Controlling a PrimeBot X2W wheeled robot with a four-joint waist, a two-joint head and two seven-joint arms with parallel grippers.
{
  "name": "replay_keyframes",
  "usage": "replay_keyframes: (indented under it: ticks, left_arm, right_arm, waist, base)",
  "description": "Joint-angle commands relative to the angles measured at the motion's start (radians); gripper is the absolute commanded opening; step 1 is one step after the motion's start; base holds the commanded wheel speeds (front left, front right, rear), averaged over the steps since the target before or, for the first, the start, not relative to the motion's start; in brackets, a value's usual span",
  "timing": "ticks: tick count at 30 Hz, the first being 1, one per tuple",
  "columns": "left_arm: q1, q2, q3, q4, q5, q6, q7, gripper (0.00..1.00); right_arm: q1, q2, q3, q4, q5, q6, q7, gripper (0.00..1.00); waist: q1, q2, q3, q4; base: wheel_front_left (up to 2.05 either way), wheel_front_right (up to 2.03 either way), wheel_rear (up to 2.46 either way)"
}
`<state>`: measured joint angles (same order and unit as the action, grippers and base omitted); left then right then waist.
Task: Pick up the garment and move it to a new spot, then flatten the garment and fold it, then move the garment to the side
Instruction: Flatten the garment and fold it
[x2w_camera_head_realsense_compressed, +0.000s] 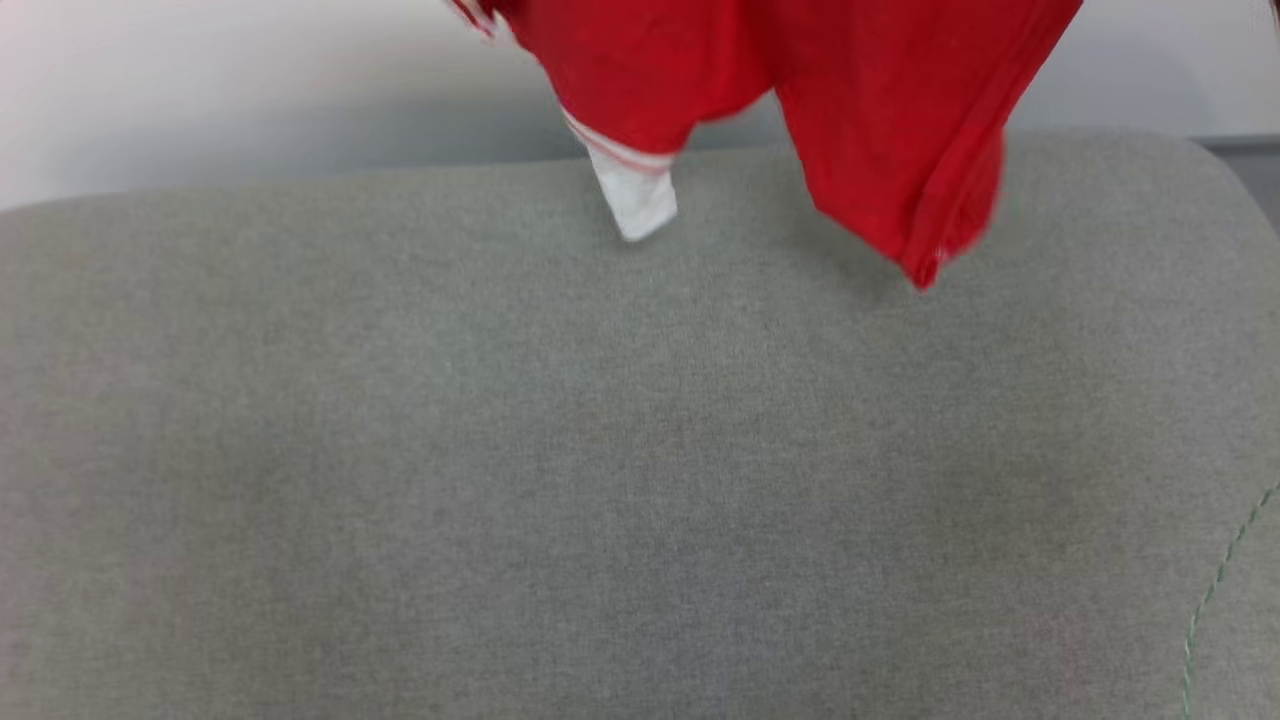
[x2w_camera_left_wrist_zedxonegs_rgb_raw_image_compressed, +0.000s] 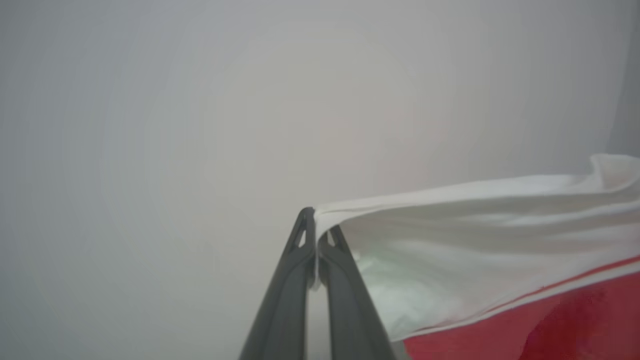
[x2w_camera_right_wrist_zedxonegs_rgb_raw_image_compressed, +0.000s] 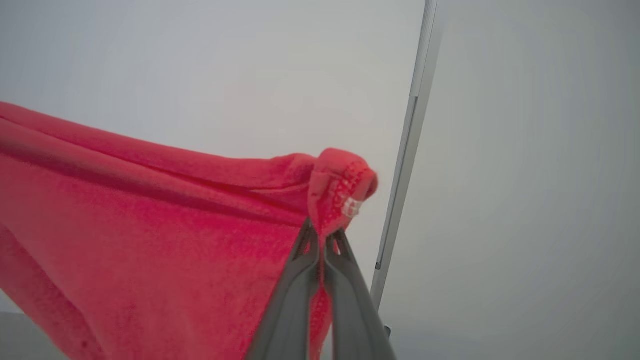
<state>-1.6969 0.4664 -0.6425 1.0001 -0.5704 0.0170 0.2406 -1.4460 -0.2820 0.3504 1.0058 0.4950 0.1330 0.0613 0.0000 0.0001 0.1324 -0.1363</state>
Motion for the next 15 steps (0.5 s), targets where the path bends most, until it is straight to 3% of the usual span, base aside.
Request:
replay_keyframes:
  ticks: [1, 9, 15]
  left_arm:
    - [-0.017, 0.016, 0.002, 0.02, 0.008, 0.005, -0.003, 0.0]
    - [-0.12, -0.011, -0.008, 0.09, 0.024, 0.015, -0.053, 0.0]
    - [-0.245, -0.038, -0.019, 0.1, 0.064, 0.051, -0.18, 0.0]
  right_arm:
    - [-0.014, -0.016, -0.005, 0.012, 0.003, -0.004, -0.005, 0.0]
    - [-0.089, -0.003, 0.001, 0.052, -0.014, -0.004, -0.073, 0.0]
    - [-0.194, 0.023, -0.032, 0.115, -0.073, -0.004, -0.241, 0.0]
  waist:
    - [0.0, -0.0001, 0.033, -0.001]
    - [0.0, -0.0001, 0.193, -0.001]
    - [0.0, -0.0001, 0.346, 0.001]
  base:
    - [0.0, 0.0, 0.0]
    - [0.0, 0.0, 0.0]
    - [0.0, 0.0, 0.0]
